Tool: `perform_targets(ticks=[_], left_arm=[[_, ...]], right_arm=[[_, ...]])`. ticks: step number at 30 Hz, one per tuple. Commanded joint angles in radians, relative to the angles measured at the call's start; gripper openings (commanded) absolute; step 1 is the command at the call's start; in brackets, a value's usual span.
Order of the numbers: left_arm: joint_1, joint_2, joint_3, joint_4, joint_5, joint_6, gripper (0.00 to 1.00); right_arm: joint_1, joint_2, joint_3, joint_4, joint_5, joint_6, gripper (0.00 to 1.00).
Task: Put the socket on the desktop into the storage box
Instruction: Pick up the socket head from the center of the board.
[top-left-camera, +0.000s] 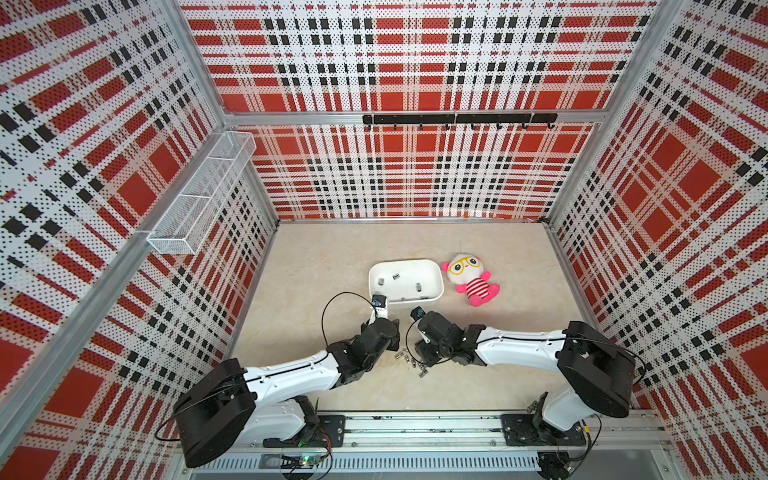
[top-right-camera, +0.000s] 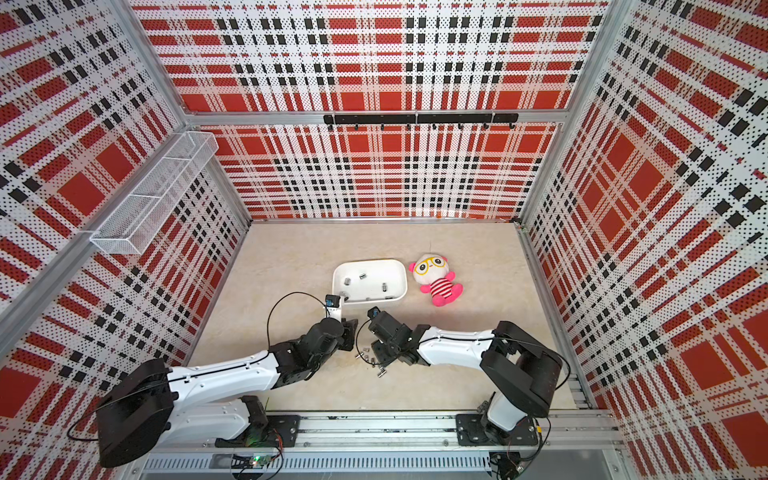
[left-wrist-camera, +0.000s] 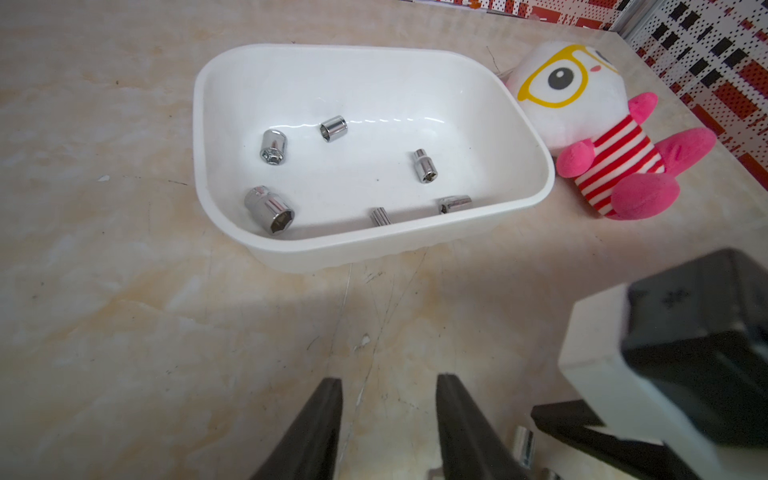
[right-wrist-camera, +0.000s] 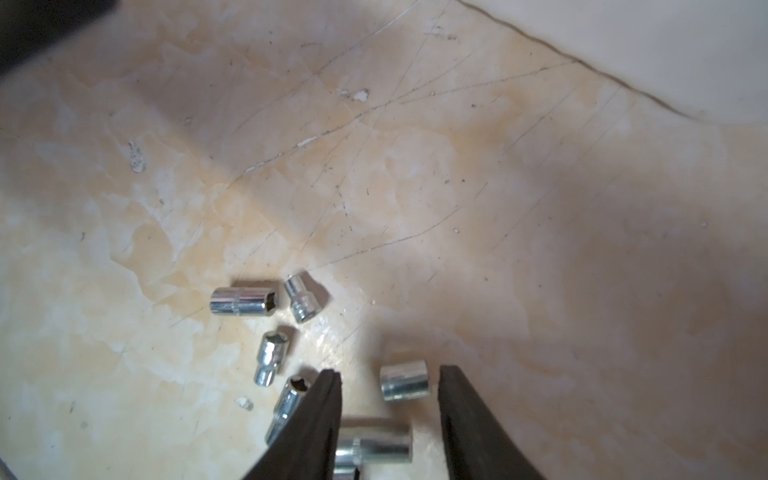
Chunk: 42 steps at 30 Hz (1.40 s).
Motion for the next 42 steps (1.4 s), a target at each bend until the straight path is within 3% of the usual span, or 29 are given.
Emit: perform_targets(ticks=[1,9,42], left_arm=[[-0.004,0.004,0.027,-0.009,-0.019,0.012,0.43],[-0.002,0.005,0.03,-0.014,-0.023,0.01,0.43],[-0.004,-0.005,0.036,-0.031,-0.035,0.002,0.43]], right_arm=[[0.011,0.015,0.026,-0.034,0.019,-0.007,0.44],[0.011,0.009,0.023,-0.042,0.036,-0.01,0.44],[0.011,0.075,0.061,-0.067,0.053,-0.016,0.27]])
